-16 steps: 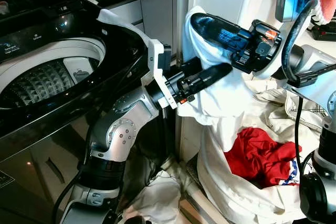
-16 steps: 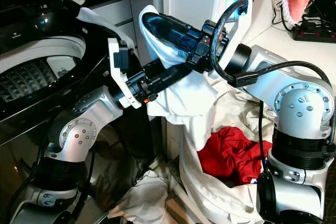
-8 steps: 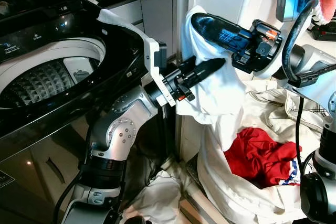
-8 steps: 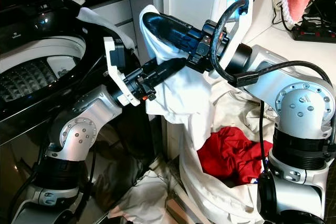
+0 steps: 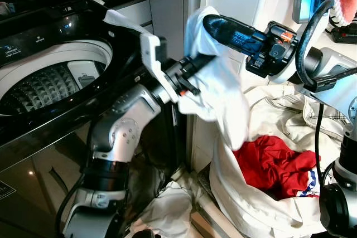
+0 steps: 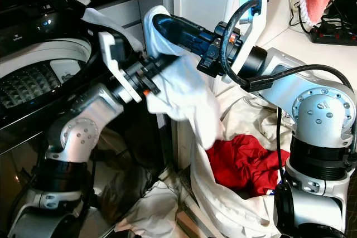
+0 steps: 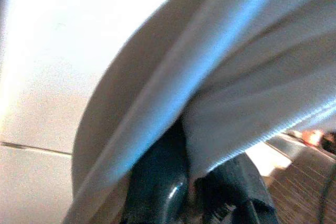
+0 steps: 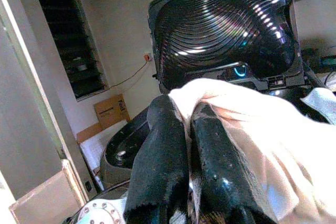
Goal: Clothes washing
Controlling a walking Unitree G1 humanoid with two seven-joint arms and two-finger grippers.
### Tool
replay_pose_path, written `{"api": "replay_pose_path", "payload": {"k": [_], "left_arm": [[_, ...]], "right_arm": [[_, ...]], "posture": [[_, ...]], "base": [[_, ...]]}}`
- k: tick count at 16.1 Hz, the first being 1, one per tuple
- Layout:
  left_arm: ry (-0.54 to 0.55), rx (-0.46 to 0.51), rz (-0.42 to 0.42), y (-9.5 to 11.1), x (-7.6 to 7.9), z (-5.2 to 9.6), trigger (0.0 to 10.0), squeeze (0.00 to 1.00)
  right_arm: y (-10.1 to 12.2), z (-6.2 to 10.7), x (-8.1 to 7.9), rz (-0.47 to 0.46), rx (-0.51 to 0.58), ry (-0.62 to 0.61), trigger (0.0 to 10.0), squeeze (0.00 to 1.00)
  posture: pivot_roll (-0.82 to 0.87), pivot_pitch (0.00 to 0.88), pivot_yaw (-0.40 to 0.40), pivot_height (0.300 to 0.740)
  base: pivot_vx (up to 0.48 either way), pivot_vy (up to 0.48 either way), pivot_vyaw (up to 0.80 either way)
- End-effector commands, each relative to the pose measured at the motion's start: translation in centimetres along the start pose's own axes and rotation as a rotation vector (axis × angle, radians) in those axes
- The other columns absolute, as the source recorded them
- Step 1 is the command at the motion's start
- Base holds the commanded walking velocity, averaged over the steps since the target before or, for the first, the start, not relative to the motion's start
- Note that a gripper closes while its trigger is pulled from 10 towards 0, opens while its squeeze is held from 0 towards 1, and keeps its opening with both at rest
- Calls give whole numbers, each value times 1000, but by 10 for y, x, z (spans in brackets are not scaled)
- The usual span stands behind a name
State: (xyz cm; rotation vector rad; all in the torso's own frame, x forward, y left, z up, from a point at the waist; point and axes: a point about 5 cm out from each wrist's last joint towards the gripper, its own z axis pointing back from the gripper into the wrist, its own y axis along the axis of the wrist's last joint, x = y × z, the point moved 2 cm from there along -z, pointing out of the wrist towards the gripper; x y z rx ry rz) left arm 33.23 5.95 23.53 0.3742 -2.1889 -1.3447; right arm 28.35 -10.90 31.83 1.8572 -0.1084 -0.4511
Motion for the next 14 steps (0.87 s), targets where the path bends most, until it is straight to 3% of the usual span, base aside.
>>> {"api": "replay_pose_path", "payload": {"k": [1, 2, 3, 4, 6, 7, 9, 11, 12, 13, 14], "left_arm": [[101, 33, -73, 18, -19, 4, 0, 0], [173, 55, -168, 37, -34, 9, 0, 0], [204, 61, -210, 45, -39, 12, 0, 0], [413, 113, -457, 95, -67, 26, 0, 0], [652, 135, -738, 136, -86, 44, 0, 0], [719, 137, -844, 149, -91, 51, 0, 0], [902, 165, -1135, 186, -95, 72, 0, 0], [975, 137, -1260, 197, -99, 82, 0, 0], [1007, 38, -1286, 183, -112, 89, 9373, 0], [1019, 4, -1308, 178, -117, 92, 9373, 0], [1051, -100, -1302, 159, -131, 100, 10000, 0]], "right_arm": [[5, 0, -9, 3, 9, 50, 10000, 1000], [6, 1, -7, 33, 2, 23, 10000, 1000], [6, 2, -6, 49, -3, 4, 10000, 1000], [3, 5, -3, 89, -40, -25, 10000, 0], [-4, 8, -5, 132, -98, -31, 10000, 0], [-8, 7, -5, 145, -124, -31, 10000, 0], [-21, 4, -7, 160, -176, -33, 10000, 0], [-31, 0, -5, 164, -210, -53, 10000, 0], [-37, -3, -2, 172, -238, -74, 10000, 0], [-39, -3, -2, 176, -246, -78, 10000, 0], [-46, -3, -2, 188, -276, -75, 10000, 0]], "posture": [[0, 0, 58, 740], [1, 0, 58, 740], [1, 0, 58, 740], [5, 0, 57, 740], [7, 0, 57, 740], [7, 0, 58, 740], [11, 0, 57, 740], [14, 0, 57, 740], [13, 0, 58, 740], [13, 0, 58, 740], [8, 0, 59, 740]], "base": [[0, 0, 0], [0, 0, 0], [0, 0, 0], [0, 0, 0], [0, 0, 0], [0, 0, 0], [0, 0, 0], [0, 0, 0], [0, 0, 0], [0, 0, 0], [0, 0, 0]]}}
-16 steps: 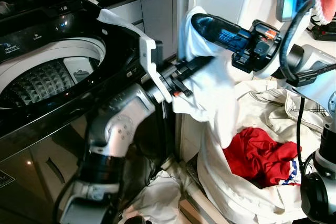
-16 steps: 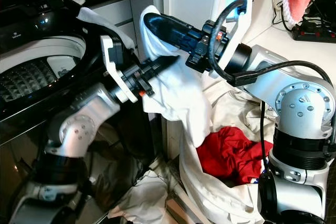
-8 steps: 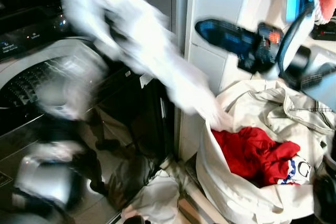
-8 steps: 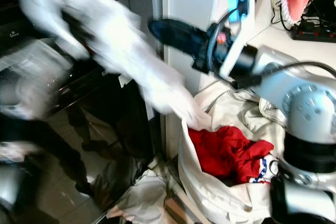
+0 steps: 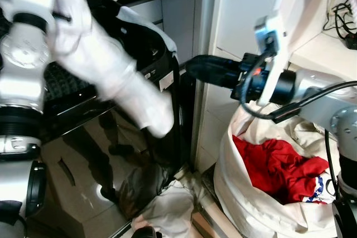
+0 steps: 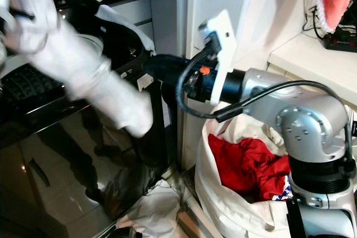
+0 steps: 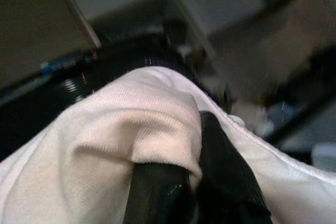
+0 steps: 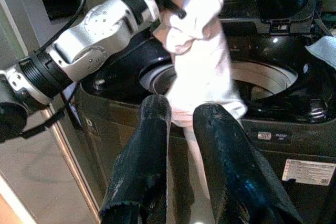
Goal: Clothes washing
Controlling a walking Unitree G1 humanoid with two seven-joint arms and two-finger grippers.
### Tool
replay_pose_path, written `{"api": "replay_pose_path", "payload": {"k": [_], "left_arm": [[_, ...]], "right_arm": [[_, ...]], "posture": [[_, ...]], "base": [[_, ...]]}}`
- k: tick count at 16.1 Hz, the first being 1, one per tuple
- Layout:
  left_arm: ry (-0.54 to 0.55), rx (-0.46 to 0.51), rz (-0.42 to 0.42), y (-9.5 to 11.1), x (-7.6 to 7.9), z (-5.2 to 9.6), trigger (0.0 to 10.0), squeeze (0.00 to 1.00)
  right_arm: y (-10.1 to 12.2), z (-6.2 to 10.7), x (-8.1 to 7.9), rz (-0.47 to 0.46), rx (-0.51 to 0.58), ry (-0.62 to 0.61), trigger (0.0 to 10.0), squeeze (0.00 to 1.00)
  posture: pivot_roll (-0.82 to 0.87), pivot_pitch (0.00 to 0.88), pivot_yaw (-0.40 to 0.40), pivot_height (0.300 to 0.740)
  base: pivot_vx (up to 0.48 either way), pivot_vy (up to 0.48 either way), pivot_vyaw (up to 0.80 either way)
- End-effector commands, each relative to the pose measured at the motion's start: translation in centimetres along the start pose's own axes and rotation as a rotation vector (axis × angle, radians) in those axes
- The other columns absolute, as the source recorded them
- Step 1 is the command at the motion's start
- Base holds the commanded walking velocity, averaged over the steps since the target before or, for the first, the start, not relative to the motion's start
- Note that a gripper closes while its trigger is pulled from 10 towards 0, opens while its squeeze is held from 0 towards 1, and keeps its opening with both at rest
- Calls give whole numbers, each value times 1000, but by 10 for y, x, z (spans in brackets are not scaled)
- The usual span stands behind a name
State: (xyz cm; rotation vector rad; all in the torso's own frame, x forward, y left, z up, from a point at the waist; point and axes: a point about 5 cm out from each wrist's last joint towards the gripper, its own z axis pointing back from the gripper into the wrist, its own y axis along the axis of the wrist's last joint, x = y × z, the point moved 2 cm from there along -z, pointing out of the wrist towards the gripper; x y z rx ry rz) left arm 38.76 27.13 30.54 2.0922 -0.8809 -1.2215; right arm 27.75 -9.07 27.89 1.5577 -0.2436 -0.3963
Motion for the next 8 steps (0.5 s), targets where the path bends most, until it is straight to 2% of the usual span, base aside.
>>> {"api": "replay_pose_path", "payload": {"k": [1, 4, 5, 6, 7, 8], "left_arm": [[-21, -50, -29, -13, 8, 3, 10000, 0], [-160, -293, -33, -58, 30, 21, 10000, 0], [-234, -449, 9, -84, 42, 40, 10000, 0], [-250, -538, 67, -98, 46, 50, 10000, 0], [-251, -552, 79, -101, 47, 52, 10000, 0], [-295, -614, 129, -109, 49, 61, 10000, 973]], "right_arm": [[-4, 0, -3, 23, -22, 1, 10000, 0], [-20, 0, -6, 60, -111, -1, 10000, 0], [-26, 1, -6, 69, -144, -5, 10000, 0], [-28, 1, -6, 70, -153, -8, 10000, 0], [-28, 1, -6, 71, -154, -8, 10000, 0], [-30, 1, -5, 76, -163, -8, 10000, 0]], "posture": [[8, 0, 59, 740], [2, 0, 65, 740], [2, 0, 64, 740], [2, 0, 64, 740], [2, 0, 64, 740], [12, 0, 55, 740]], "base": [[0, 0, 0], [0, 0, 0], [0, 0, 0], [0, 0, 0], [0, 0, 0], [0, 0, 0]]}}
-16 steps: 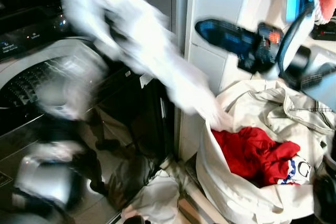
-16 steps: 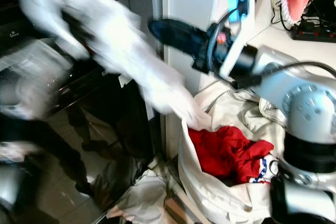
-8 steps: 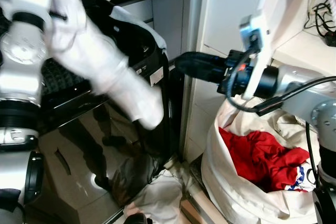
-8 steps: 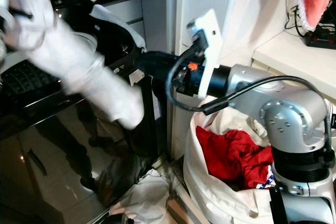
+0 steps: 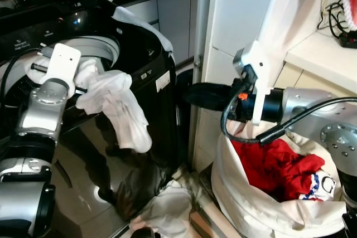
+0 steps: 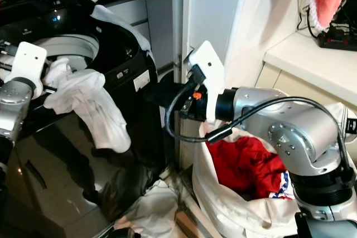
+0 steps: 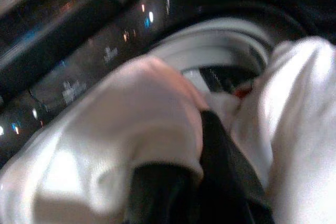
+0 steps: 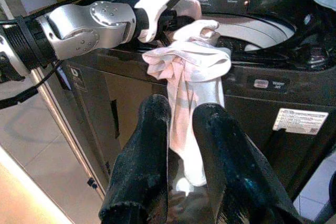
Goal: Clothes washing
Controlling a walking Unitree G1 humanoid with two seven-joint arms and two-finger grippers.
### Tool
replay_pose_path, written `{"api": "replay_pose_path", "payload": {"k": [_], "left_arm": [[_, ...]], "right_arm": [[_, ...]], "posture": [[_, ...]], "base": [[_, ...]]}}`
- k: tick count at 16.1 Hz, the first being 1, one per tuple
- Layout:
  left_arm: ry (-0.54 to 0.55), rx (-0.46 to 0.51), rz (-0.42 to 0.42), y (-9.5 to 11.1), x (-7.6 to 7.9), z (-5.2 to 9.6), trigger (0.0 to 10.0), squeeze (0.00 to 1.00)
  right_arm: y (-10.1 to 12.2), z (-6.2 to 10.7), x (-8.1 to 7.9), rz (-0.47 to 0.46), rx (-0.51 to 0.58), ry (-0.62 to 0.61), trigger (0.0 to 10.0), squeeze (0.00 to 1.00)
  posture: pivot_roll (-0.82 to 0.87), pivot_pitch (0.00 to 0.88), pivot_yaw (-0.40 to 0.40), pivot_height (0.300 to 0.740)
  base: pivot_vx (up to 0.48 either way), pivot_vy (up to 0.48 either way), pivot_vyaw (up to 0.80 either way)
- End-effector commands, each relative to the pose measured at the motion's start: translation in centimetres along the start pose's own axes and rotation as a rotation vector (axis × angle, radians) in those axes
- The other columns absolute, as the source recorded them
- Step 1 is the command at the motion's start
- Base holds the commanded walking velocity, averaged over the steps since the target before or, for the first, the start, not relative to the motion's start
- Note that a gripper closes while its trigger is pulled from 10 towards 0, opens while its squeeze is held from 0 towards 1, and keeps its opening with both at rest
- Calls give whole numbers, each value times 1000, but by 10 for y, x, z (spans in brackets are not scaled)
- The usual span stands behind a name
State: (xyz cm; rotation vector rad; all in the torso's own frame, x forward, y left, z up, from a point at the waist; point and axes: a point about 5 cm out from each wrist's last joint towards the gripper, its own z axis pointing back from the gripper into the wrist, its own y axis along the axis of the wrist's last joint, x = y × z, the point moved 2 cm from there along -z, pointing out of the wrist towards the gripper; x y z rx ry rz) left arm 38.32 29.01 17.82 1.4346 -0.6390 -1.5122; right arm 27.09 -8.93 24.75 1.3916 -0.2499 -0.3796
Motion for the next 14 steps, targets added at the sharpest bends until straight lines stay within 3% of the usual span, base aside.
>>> {"api": "replay_pose_path", "payload": {"k": [1, 7, 10, 13, 14], "left_arm": [[-82, -75, 49, -13, -2, 5, 10000, 1000], [-102, -61, 59, -1, -37, 19, 10000, 1000], [-217, 75, 107, 35, -49, 34, 10000, 1000], [-220, 128, 89, 53, -56, 39, 10000, 1000], [-190, 200, 73, 71, -66, 42, 10000, 1000]], "right_arm": [[1, -1, -1, 36, -9, 2, 10000, 0], [0, 1, 2, 42, -16, -11, 10000, 0], [5, 2, 13, 50, 4, -54, 10000, 0], [8, 4, 18, 56, 13, -83, 10000, 0], [10, 6, 23, 56, 21, -109, 10000, 0]], "posture": [[12, 0, 56, 740], [24, 0, 46, 740], [41, 0, 41, 740], [41, 0, 41, 740], [44, 0, 40, 740]], "base": [[0, 0, 0], [0, 0, 0], [0, 0, 0], [0, 0, 0], [0, 0, 0]]}}
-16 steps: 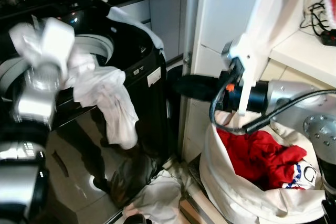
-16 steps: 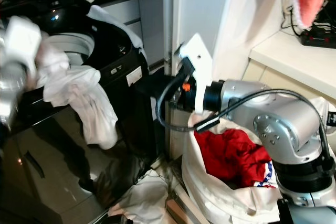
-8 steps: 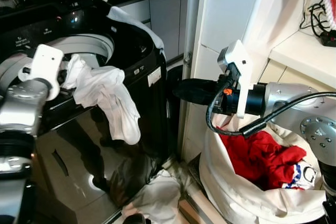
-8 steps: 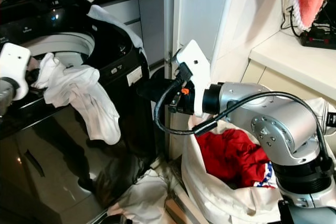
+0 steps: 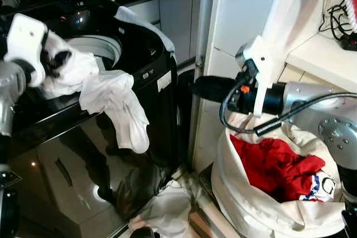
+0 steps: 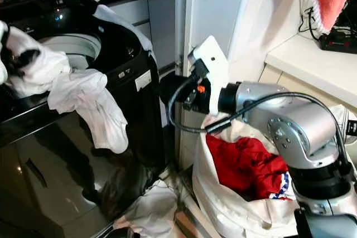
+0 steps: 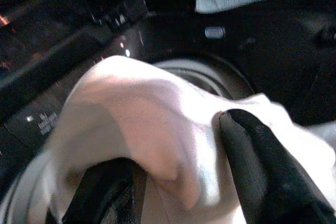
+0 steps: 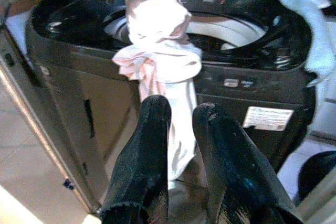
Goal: Clothes washing
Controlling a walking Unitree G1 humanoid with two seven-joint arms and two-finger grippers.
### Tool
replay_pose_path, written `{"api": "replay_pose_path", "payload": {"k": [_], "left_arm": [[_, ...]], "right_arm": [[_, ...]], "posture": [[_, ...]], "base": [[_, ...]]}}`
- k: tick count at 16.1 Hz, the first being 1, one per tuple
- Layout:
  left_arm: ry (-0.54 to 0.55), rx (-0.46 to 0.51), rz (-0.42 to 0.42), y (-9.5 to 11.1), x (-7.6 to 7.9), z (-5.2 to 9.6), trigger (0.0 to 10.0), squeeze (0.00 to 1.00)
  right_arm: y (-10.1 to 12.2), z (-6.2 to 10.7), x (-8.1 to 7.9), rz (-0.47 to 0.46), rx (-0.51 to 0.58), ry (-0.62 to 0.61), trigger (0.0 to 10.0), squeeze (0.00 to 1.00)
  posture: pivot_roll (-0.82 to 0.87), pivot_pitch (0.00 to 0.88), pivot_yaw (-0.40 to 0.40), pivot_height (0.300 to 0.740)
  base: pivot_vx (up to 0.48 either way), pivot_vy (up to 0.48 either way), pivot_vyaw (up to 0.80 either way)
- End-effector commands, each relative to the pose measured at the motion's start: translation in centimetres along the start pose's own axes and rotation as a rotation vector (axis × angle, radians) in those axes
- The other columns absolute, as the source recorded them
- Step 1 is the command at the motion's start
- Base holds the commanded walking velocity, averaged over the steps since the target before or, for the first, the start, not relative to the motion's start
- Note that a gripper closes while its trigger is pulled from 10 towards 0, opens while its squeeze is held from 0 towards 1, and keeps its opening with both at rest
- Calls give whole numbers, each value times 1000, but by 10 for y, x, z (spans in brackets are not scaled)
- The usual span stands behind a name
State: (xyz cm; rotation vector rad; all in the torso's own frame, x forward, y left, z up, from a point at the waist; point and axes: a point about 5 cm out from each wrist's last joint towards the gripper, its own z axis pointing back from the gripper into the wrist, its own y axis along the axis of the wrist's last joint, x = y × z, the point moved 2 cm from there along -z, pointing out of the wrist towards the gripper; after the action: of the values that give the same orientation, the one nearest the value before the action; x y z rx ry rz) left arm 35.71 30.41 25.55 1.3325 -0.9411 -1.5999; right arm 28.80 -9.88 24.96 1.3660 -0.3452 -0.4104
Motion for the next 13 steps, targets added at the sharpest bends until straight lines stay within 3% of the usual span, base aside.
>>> {"api": "replay_pose_path", "payload": {"k": [1, 2, 3, 4, 5, 7, 8, 9, 11, 13], "left_arm": [[11, 171, -31, 41, -12, 9, 10000, 1000], [-80, 301, 8, 60, -4, 13, 10000, 1000], [-223, 423, 66, 77, 11, 21, 10000, 506], [-364, 453, 70, 81, 26, 28, 10000, 0], [-245, 342, -41, 68, 21, 15, 10000, 0], [-137, 232, -104, 52, 10, 6, 10000, 0], [29, 73, -260, 32, -11, 0, 10000, 0], [138, -4, -289, 21, -27, 0, 10000, 0], [217, -33, -312, 17, -41, 4, 10000, 0], [242, -42, -376, 15, -44, 3, 10000, 0]], "right_arm": [[8, 4, 7, 20, 29, -35, 10000, 0], [8, 5, 8, 22, 30, -43, 10000, 0], [8, 6, 9, 24, 29, -48, 10000, 0], [8, 7, 10, 28, 25, -52, 10000, 0], [7, 7, 11, 36, 20, -61, 10000, 0], [7, 7, 10, 37, 21, -60, 10000, 0], [7, 8, 10, 40, 20, -60, 10000, 0], [6, 8, 9, 40, 20, -62, 10000, 0], [5, 9, 9, 40, 17, -67, 10000, 0], [4, 9, 9, 40, 18, -69, 10000, 0]], "posture": [[44, 0, 40, 740], [44, 0, 39, 740], [43, 0, 41, 740], [41, 0, 45, 740], [39, 0, 48, 740], [34, 0, 53, 740], [31, 0, 59, 740], [27, 0, 62, 740], [24, 0, 68, 740], [26, 0, 68, 740]], "base": [[0, 0, 0], [0, 0, 0], [0, 0, 0], [0, 0, 0], [0, 0, 0], [0, 0, 0], [0, 0, 0], [0, 0, 0], [0, 0, 0], [0, 0, 0]]}}
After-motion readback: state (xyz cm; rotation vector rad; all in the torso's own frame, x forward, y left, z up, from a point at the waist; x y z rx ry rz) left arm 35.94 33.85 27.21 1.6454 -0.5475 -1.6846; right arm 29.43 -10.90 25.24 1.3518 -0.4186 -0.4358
